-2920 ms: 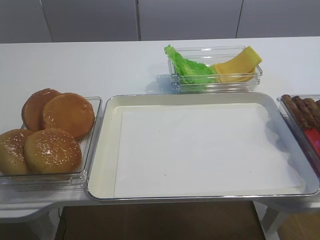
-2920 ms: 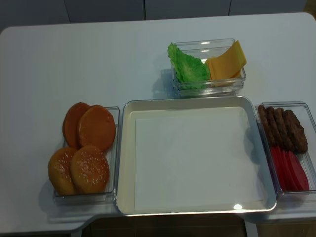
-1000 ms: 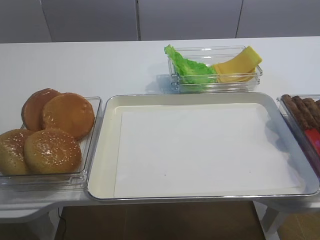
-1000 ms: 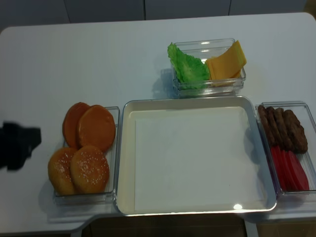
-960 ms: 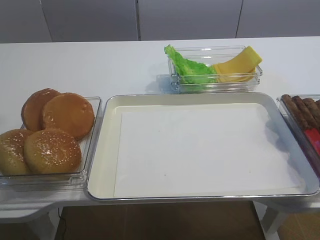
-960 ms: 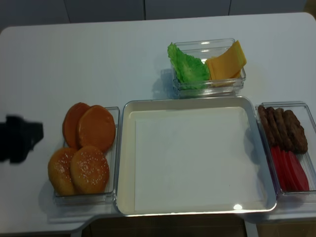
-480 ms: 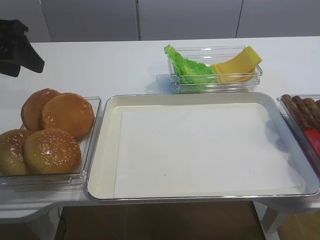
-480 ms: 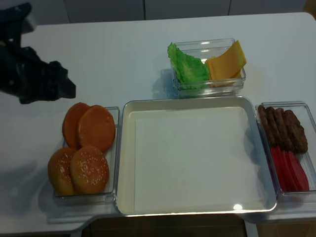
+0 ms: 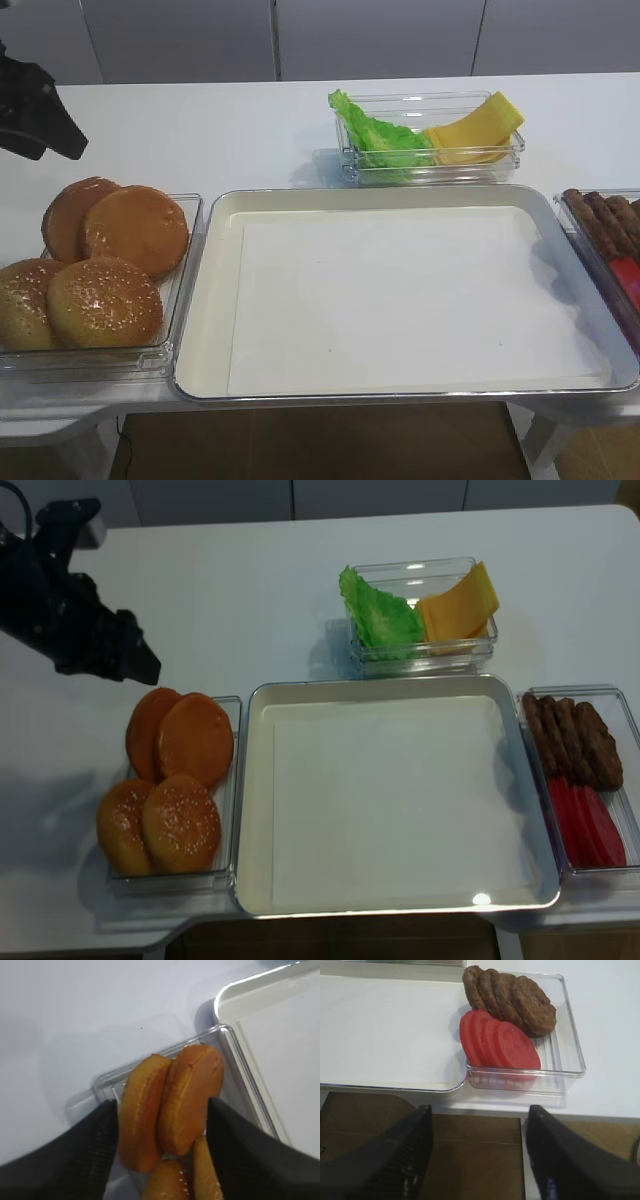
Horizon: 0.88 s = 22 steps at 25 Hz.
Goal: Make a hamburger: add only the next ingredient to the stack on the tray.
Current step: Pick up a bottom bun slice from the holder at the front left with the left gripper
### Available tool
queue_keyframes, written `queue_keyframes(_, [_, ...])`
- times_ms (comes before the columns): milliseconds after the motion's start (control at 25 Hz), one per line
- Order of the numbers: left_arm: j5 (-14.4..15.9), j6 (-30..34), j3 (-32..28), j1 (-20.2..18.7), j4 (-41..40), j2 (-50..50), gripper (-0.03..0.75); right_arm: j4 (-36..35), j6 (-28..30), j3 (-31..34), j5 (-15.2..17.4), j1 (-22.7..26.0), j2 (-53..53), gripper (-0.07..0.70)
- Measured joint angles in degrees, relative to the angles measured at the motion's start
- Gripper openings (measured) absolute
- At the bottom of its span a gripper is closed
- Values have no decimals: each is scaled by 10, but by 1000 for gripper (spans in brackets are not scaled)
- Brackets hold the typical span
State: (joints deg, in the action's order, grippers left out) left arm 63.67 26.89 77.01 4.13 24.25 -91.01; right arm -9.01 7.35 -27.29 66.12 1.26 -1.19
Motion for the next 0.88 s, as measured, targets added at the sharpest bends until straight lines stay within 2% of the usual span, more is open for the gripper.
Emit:
queue_keyframes(200, [16,55,23,40,48,-35,417,0,0,0,0,0,0,449])
queue_keyframes(320, [35,86,27,54,63,-51,417,0,0,0,0,0,0,449])
queue_keyframes(400, [48,107,27,55,63,-56,417,0,0,0,0,0,0,449])
queue_keyframes(600, [57,150,27,55,63,-60,417,0,0,0,0,0,0,449])
queue_keyframes(880, [60,161,30,55,80,-88,417,0,0,0,0,0,0,449])
